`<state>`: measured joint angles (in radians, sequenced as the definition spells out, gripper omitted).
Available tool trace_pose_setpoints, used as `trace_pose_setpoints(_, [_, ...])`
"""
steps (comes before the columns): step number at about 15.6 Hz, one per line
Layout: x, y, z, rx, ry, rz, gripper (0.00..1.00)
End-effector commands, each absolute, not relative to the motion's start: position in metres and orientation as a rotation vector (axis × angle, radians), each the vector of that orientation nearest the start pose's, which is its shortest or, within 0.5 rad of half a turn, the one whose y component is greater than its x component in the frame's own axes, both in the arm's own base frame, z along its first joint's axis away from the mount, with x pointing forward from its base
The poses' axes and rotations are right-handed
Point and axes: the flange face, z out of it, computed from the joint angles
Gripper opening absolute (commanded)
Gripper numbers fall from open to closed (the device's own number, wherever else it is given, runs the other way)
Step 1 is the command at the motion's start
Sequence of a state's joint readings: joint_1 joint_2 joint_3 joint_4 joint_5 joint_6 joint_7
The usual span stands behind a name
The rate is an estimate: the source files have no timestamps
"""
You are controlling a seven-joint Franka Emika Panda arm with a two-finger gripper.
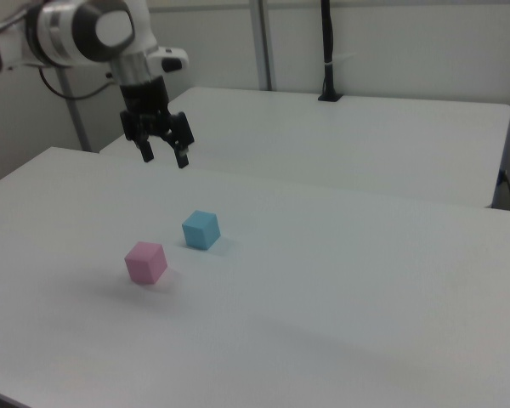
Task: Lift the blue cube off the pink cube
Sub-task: 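Open the gripper and raise it off the blue cube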
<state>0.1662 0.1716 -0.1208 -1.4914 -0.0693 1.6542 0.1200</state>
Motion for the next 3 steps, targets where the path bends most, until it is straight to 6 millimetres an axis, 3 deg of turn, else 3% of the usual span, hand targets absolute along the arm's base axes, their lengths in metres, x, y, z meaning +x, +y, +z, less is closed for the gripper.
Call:
trace_pose_setpoints(1, [0.5804, 0.0112, 0.5911, -3.198, 0.166, 0.009, 1.0])
trace_pose_setpoints(3, [0.5798, 0.0123, 0.5902, -3.198, 0.164, 0.024, 1.0])
